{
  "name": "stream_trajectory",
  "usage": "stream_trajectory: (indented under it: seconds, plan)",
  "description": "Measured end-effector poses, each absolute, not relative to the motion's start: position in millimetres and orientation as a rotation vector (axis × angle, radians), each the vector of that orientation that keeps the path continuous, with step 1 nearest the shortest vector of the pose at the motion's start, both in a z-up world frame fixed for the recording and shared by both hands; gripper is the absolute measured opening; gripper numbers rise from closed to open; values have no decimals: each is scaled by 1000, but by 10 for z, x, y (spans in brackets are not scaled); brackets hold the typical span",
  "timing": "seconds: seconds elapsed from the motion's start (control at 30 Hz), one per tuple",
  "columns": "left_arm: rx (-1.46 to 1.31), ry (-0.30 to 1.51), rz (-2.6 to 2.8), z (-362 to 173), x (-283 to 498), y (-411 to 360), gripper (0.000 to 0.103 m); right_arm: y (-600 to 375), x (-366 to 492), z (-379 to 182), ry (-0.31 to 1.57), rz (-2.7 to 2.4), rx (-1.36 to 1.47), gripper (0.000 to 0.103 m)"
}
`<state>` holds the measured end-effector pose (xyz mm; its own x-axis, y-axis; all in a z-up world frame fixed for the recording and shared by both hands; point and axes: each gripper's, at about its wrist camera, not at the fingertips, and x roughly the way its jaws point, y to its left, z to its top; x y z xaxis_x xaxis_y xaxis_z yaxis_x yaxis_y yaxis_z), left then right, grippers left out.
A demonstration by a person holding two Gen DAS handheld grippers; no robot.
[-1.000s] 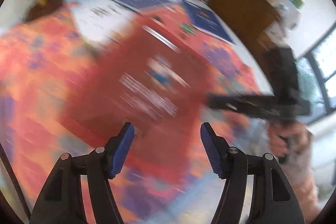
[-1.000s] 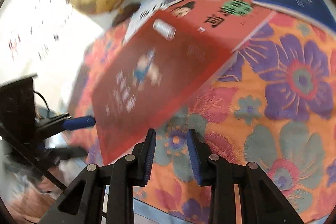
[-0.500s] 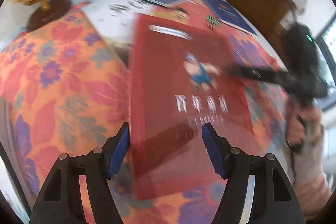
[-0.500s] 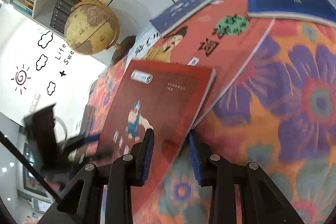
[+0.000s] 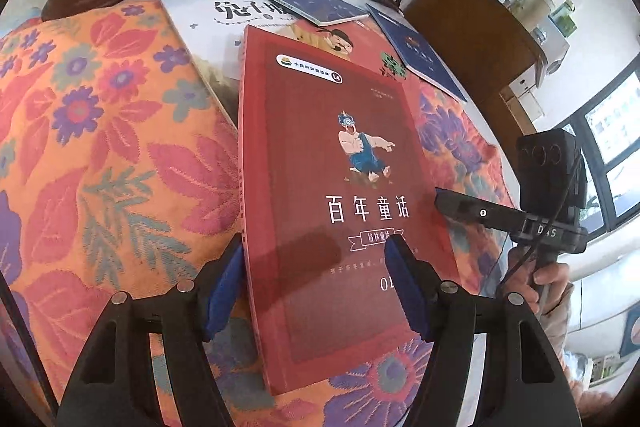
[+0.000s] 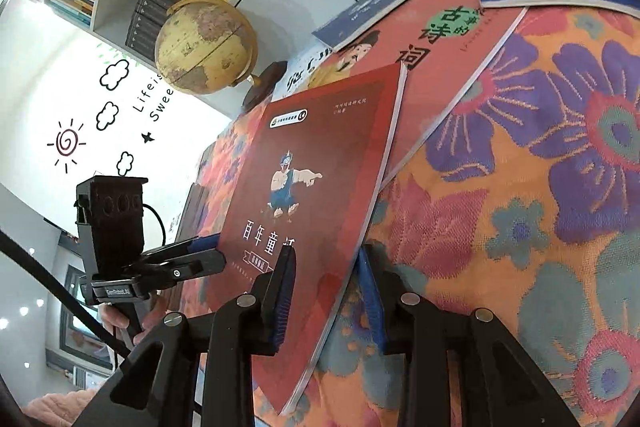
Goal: Organize books
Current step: 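Lift the red book with the left gripper and carry it toward the globe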
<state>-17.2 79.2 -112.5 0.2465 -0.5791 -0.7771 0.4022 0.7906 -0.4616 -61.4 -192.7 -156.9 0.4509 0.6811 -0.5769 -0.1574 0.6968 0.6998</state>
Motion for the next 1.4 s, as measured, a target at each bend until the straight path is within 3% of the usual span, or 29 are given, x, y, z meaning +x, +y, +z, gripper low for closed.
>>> stream_trajectory:
  seconds: [0.23,0.5,0.57,0.67,1.4]
  plan:
    - [-234,1159,-694,-1122,-175,899,65,-1987,-480,-1625,963,612,673,32]
    - [-373,1171,-701,-1228,-49,1078,45,-2013,-333,-1713,1006,627,683,14]
    - [-363,1162,-681,-1234,-48,1073,38,-2026,-295,-1737,1014,628,698,10]
    - [-348,1160,-656,-1232,-54,1055,35,-1999,-272,-1729,1008,615,679,10]
    - [-90,1105,-488,-901,-260,908,34,-1509,-741,-1090,786,561,529,12]
